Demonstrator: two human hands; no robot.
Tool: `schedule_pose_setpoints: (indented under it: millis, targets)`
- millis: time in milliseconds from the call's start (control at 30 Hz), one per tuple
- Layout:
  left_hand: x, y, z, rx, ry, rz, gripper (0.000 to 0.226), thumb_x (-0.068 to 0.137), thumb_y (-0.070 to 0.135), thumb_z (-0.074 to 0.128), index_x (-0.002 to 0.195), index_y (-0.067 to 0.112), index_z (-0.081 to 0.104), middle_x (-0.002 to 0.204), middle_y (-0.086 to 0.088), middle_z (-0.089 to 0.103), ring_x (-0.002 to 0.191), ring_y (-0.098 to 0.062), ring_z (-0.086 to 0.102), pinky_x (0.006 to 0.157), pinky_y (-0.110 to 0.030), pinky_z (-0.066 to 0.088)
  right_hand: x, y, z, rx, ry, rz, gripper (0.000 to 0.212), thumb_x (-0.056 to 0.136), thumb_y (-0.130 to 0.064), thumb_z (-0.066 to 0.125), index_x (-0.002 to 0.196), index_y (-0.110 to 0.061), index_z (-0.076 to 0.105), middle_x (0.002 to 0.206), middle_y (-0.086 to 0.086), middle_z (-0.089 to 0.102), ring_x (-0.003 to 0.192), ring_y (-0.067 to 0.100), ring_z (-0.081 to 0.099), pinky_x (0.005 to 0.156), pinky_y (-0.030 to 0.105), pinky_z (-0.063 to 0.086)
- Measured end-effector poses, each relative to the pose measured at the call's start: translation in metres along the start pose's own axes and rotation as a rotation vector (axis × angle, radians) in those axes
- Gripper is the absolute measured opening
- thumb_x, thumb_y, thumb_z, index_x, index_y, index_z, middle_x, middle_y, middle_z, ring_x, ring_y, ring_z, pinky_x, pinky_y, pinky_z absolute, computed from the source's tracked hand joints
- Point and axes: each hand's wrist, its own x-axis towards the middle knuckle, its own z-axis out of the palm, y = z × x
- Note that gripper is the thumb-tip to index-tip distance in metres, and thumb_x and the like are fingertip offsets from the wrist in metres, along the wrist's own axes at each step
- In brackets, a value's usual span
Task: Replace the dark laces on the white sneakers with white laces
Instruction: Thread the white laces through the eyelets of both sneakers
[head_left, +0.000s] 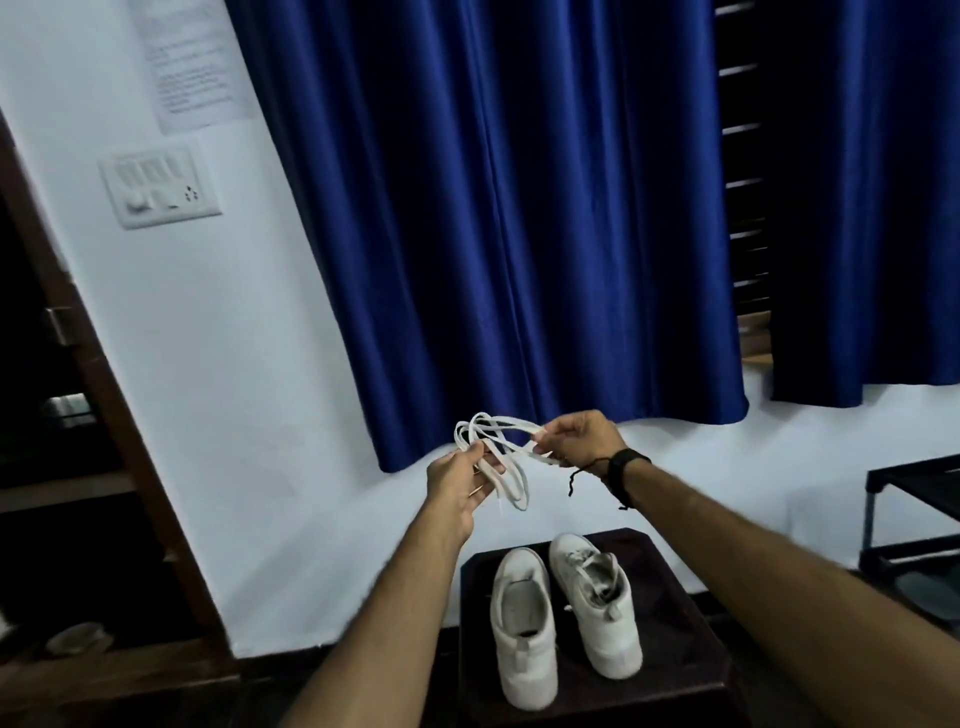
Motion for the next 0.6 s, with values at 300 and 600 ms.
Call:
schedule_pose_setpoints:
  millis: [300, 600]
  targets:
    - [0.006, 0.027, -0.037, 0.417, 0.014, 0.075, 0.034, 0.099, 0.027, 0.049, 0.092, 0.005, 0.074, 0.069, -0.007, 0.066, 0.049, -0.013, 0.051, 0.051, -0.023, 0.043, 0.02, -0.034, 0.013, 0.104, 0.025, -0.005, 0.01, 0.084, -0.012, 0.069, 0.077, -0.015, 0.076, 0.074, -0.005, 0.072, 0.062, 0.001, 0.06, 0.065, 0.016, 0.047]
    - [0.022, 0.031, -0.042, 0.499, 0.223, 0.255, 0.015, 0.087, 0.017, 0.063, 0.089, 0.009, 0.076, 0.079, 0.0, 0.065, 0.066, -0.014, 0.051, 0.069, -0.033, 0.054, 0.02, -0.026, 0.003, 0.015, 0.084, 0.091, 0.008, 0.073, -0.021, 0.073, 0.076, -0.017, 0.079, 0.083, -0.001, 0.074, 0.088, 0.016, 0.066, 0.073, 0.023, 0.047]
